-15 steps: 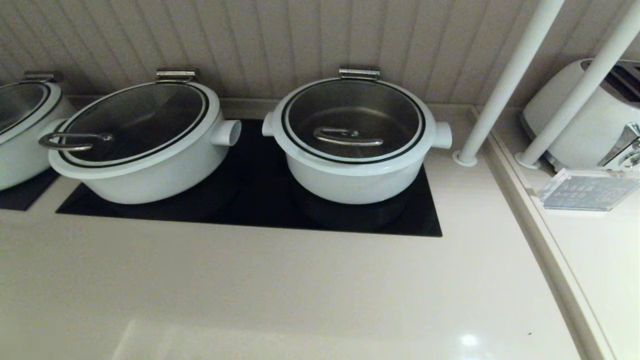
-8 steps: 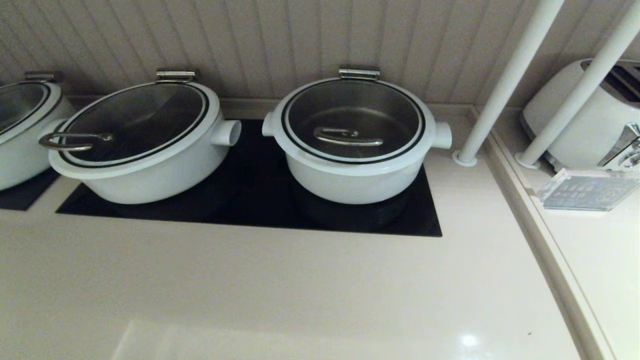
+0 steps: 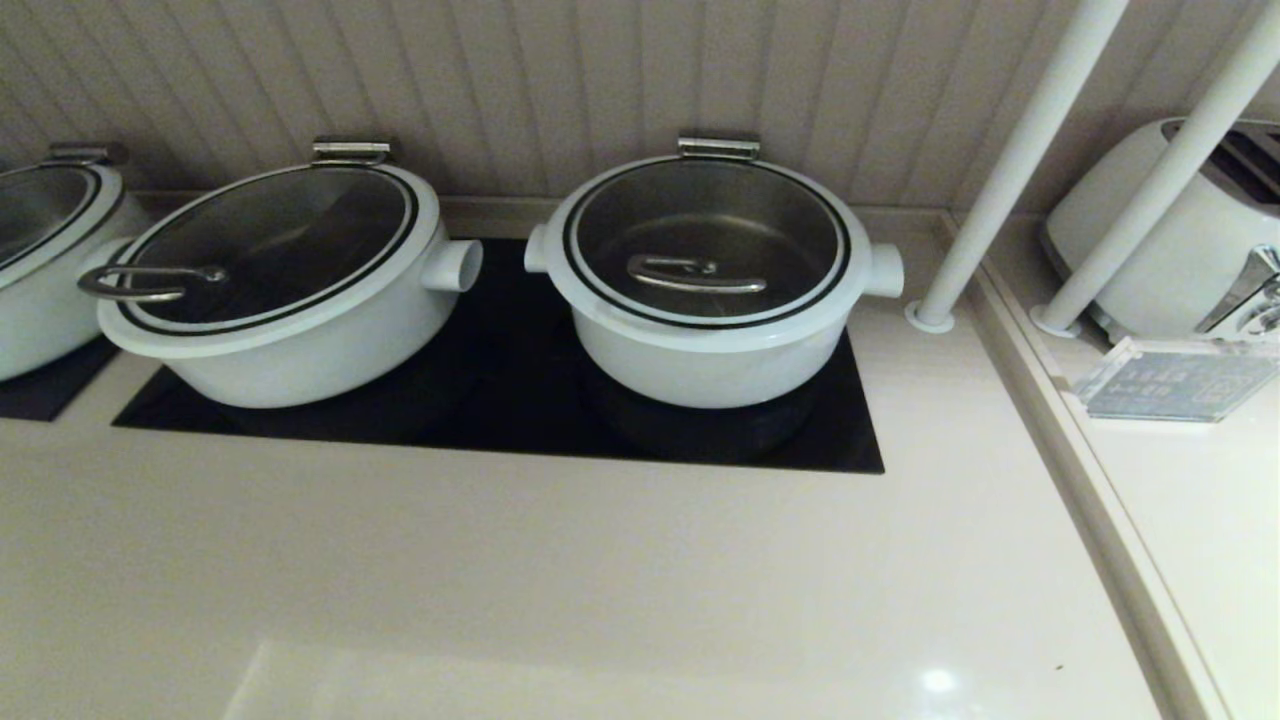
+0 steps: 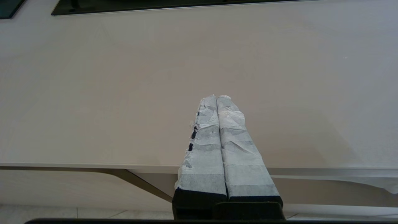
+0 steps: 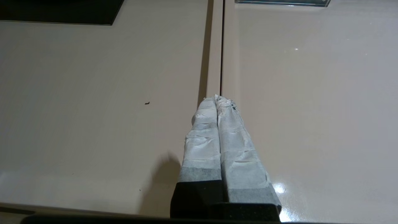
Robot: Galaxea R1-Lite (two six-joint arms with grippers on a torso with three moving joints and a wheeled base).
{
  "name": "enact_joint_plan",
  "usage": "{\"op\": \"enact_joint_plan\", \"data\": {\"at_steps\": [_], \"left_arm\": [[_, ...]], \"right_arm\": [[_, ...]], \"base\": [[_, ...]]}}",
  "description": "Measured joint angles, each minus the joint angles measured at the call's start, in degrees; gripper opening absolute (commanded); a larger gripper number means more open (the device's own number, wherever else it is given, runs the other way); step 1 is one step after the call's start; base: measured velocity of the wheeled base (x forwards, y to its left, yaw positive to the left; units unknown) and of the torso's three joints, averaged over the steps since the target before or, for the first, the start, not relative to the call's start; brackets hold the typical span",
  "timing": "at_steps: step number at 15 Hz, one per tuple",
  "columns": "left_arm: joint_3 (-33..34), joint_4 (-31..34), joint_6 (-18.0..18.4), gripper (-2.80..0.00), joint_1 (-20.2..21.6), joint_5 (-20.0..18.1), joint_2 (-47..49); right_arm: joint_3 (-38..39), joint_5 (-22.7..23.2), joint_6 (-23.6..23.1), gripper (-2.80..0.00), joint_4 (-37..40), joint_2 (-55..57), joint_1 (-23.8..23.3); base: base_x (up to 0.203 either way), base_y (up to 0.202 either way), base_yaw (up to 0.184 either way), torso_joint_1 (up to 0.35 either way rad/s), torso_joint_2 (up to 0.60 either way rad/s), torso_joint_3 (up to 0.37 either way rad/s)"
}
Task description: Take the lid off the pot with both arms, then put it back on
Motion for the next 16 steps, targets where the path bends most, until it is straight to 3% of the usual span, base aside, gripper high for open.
{"op": "enact_joint_plan", "data": {"at_steps": [16], "left_arm": [[-0.44,1.07,-0.99,-2.8,0.0,-0.28,-0.05]], "right_arm": [[-0.02,-0.01,0.0,-2.8,-0.02,0.0,0.0]], "base": [[0.0,0.0,0.0,0.0,0.0,0.0]]}}
